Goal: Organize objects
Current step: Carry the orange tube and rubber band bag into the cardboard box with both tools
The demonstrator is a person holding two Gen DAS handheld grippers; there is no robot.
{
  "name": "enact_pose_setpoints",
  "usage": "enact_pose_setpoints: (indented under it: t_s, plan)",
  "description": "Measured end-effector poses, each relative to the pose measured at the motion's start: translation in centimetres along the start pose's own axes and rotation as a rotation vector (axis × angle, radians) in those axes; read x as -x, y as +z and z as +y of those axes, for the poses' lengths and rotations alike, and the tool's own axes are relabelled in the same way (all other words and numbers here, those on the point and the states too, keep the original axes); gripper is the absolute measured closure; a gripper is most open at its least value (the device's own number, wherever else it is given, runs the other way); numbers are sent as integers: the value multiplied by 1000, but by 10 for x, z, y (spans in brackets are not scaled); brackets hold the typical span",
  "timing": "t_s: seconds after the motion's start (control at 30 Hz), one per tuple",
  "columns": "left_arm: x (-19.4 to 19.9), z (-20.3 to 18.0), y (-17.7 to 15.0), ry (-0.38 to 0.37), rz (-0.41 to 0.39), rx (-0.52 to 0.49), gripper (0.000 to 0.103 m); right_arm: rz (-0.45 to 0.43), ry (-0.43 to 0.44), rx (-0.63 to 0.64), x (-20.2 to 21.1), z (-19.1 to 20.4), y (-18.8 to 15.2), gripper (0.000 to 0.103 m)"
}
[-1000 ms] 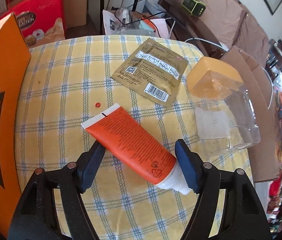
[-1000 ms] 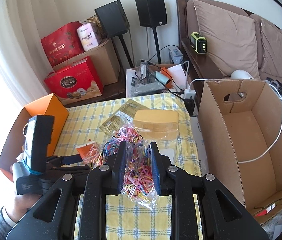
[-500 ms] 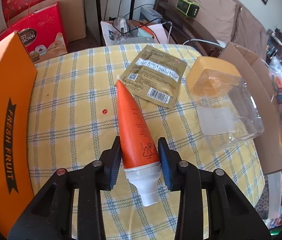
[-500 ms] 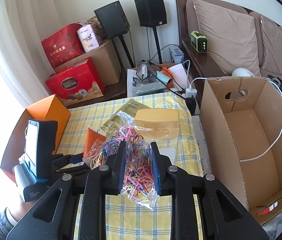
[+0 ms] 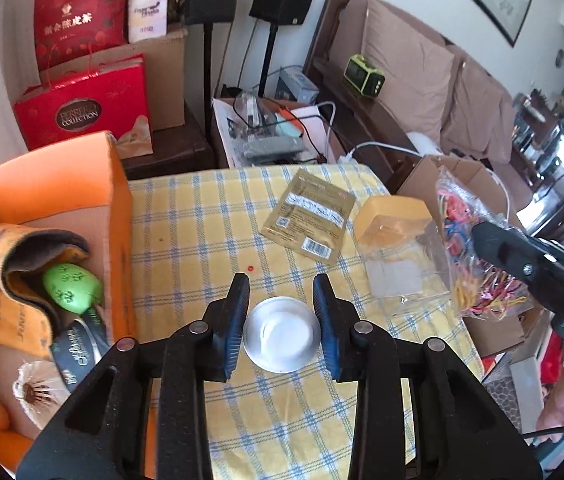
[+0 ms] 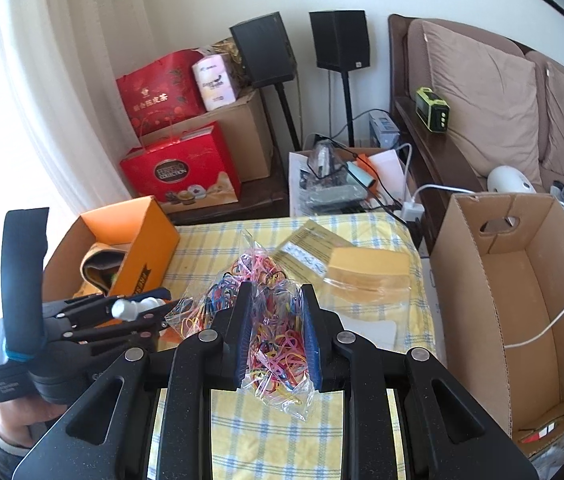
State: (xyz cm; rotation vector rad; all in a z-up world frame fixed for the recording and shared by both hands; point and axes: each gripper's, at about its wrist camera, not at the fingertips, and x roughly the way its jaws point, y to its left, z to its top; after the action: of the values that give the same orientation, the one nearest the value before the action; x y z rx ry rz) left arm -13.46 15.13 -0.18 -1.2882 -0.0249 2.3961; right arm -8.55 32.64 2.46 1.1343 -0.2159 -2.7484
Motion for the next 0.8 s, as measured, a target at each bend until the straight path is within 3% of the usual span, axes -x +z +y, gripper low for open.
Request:
enact_pose_setpoints:
  t_s: [0.43,0.8]
  plan:
    - [74,62,14,11,-103,82,73,1,87,80,-5,64,16,81]
    - [127,142,9,116,-168,179,73,40,205,164,-34,141,22,81]
